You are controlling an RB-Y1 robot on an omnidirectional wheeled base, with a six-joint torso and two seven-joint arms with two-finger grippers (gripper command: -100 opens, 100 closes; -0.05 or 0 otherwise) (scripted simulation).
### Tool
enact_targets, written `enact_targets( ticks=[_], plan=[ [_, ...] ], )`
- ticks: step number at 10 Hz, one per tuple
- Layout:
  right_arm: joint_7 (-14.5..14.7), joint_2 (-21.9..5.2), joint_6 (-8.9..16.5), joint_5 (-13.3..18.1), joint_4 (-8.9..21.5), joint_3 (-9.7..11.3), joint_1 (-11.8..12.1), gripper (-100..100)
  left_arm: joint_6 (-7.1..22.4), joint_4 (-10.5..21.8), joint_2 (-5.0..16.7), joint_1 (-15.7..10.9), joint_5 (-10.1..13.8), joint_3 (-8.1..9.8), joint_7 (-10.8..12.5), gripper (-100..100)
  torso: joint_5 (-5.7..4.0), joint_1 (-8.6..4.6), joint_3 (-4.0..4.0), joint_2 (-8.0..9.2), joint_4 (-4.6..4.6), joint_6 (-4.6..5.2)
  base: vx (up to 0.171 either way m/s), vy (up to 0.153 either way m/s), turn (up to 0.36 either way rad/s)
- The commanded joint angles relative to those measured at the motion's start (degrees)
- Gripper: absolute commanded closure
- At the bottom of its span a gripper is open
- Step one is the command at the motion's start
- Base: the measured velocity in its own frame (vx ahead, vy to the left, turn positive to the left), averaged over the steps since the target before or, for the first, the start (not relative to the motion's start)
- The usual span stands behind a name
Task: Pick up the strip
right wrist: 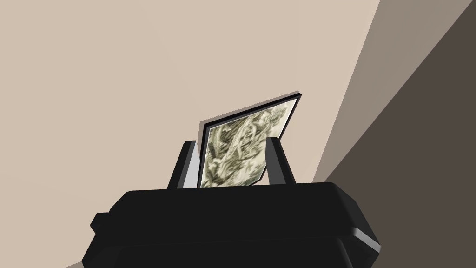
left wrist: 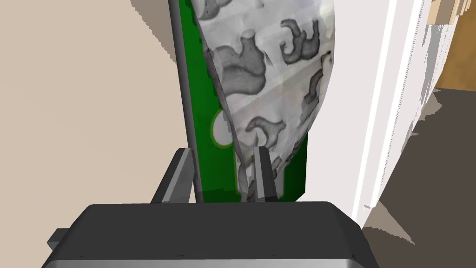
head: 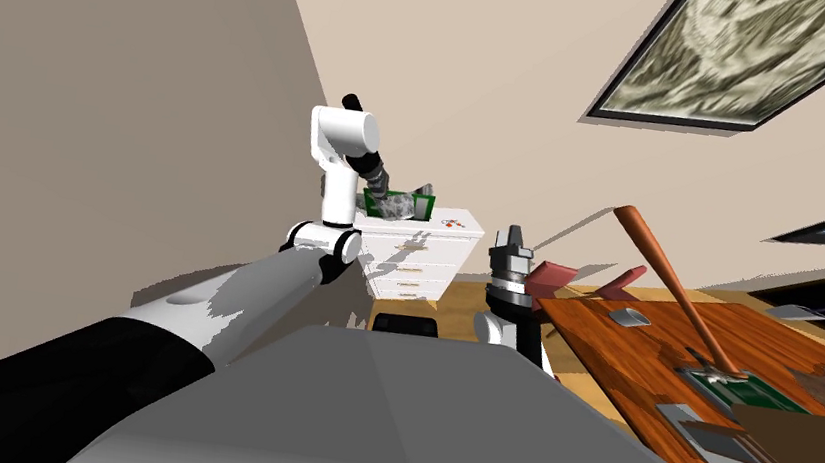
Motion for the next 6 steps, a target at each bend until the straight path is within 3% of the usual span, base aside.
enact_targets(
  ticks=[1, 2, 3, 4, 5, 6],
  plan=[
    [0.0, 0.0, 0.0, 0.0, 0.0, 0.0, 0.0, 0, 0.0, 0.0, 0.0, 0.0, 0.0, 0.0, 0.0, 100, 0.0, 0.0, 0.0, 0.0, 0.0, 0.0, 0.0, 0.0, 0.0],
    [0.0, 0.0, 0.0, 0.0, 0.0, 0.0, 0.0, 0, 0.0, 0.0, 0.0, 0.0, 0.0, -0.01, 0.0, 0, 0.0, 0.0, 0.02, 0.03, 0.01, -0.01, 0.0, 0.0, 0.0],
    [0.0, 0.0, 0.0, 0.0, 0.0, 0.0, 0.0, 0, 1.9, -1.0, 0.2, -0.9, 0.2, 0.24, 0.2, 100, 0.0, 0.0, 0.01, 0.02, 0.0, -0.01, -0.009, 0.004, 0.003],
    [0.0, 0.0, 0.0, 0.0, 0.0, 0.0, 0.0, 0, 2.6, -1.4, 0.2, -1.2, 0.2, 0.32, 0.3, 100, -0.01, 0.0, 0.07, 0.07, 0.06, -0.02, -0.012, 0.011, 0.004],
    [0.0, 0.0, 0.0, 0.0, 0.0, 0.0, 0.0, 0, 1.5, -0.6, 0.2, -1.1, 0.2, 0.24, 0.2, 100, -0.01, 0.03, 0.11, 0.14, 0.08, -0.04, -0.005, 0.005, 0.001],
    [0.0, 0.0, 0.0, 0.0, 0.0, 0.0, 0.0, 0, 1.7, -0.6, 0.2, -1.1, 0.2, 0.25, 0.2, 0, -0.01, 0.02, 0.1, 0.13, 0.08, -0.04, 0.0, 0.0, 0.0]
  ],
)
